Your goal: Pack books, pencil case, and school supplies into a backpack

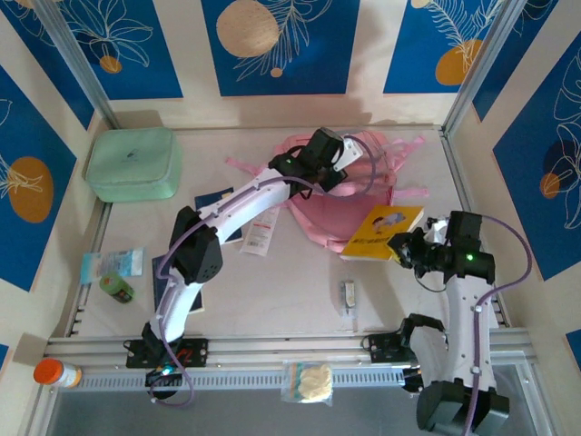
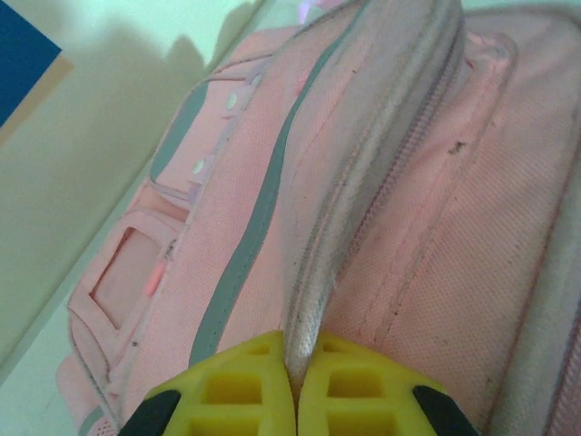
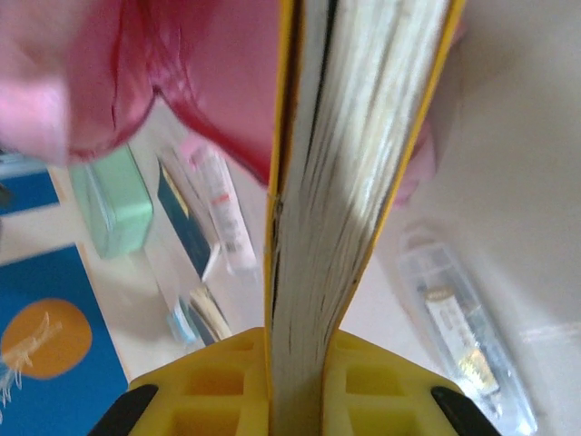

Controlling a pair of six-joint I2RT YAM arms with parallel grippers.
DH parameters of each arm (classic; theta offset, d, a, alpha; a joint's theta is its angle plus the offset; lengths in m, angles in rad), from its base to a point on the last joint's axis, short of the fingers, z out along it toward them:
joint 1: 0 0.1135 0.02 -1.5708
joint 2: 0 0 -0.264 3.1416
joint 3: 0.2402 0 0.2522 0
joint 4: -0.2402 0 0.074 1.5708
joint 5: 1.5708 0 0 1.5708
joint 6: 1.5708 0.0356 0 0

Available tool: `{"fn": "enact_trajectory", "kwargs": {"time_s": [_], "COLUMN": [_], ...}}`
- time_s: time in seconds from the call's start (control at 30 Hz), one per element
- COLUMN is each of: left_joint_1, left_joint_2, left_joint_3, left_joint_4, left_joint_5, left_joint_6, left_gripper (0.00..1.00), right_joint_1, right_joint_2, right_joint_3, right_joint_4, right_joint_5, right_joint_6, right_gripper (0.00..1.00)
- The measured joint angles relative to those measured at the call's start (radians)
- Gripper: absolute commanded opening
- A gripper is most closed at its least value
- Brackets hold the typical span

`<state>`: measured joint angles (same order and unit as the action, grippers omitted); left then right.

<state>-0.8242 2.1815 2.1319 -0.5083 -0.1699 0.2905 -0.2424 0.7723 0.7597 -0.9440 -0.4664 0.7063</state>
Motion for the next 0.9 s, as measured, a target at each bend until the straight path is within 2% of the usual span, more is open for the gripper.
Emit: {"fn": "enact_trajectory", "kwargs": {"time_s": [0.17, 0.33, 0.57, 0.77, 0.9], "left_joint_1": [0.022, 0.032, 0.047, 0.070, 0.075], "left_joint_2": [-0.008, -0.019, -0.019, -0.019, -0.019], "left_joint_3": [0.043, 0.047, 0.094, 0.103, 0.104], "left_joint_4": [-0.029, -0.066, -0.104, -0.106, -0.106], "left_joint_5": [0.060, 0.126, 0.169, 0.218, 0.235], "left_joint_6": [-0.023, -0.048, -0.111, -0.164, -0.183], "left_gripper": [0.00, 0.00, 0.00, 0.00, 0.00], "right_joint_1": [0.138, 0.172, 0.263, 0.323, 0.343], "right_joint_2": [0.031, 0.159, 0.369, 0.571, 0.716], "right_joint_3": [-0.050, -0.079, -0.072, -0.034, 0.071], "right_joint_4": [0.128, 0.368, 0.687, 0.869, 0.923], "right_joint_5": [-0.036, -0.074, -0.027, 0.048, 0.071], "right_joint_6": [0.067, 0.114, 0.116, 0.105, 0.084], "right_gripper": [0.00, 0.00, 0.00, 0.00, 0.02]}}
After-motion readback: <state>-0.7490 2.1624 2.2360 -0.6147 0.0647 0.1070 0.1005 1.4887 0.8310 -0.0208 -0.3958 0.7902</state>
